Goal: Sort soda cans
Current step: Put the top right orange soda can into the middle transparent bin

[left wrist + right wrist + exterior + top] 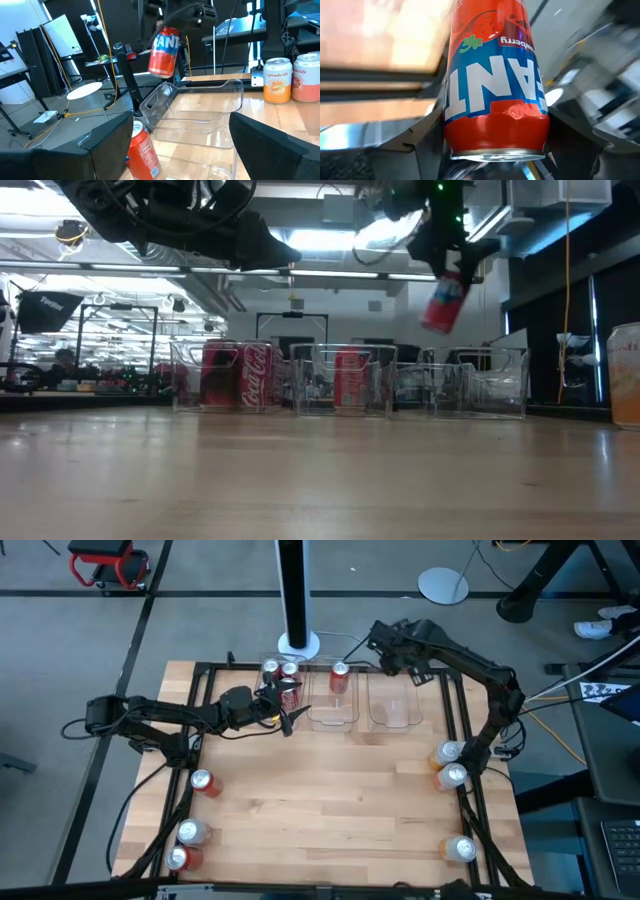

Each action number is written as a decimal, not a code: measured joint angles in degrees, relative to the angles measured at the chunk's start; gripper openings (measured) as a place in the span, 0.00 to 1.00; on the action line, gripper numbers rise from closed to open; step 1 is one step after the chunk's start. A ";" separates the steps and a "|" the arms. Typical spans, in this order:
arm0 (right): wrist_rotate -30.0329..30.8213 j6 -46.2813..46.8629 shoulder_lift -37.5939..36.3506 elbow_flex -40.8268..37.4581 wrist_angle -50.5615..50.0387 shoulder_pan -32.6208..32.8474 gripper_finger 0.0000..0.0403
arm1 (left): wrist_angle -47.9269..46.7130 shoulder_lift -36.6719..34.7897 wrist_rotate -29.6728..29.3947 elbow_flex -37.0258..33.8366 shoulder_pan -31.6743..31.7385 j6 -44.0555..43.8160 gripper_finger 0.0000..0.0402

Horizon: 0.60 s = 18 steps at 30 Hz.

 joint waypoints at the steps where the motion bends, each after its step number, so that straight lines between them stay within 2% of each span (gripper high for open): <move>1: 0.01 -1.26 0.00 0.25 1.52 1.16 0.71 | 0.02 0.00 0.00 0.00 0.01 0.00 0.79; 7: -0.12 -12.49 0.13 -0.84 15.62 8.18 0.71 | 0.00 0.00 0.00 0.00 0.00 0.00 0.79; 12: -3.70 -23.46 0.22 -3.81 26.53 13.13 0.71 | 0.00 0.00 0.00 0.00 0.01 0.00 0.79; 18: -4.64 -31.54 0.22 -8.50 35.03 16.61 0.72 | 0.00 0.01 0.00 0.00 0.01 0.00 0.79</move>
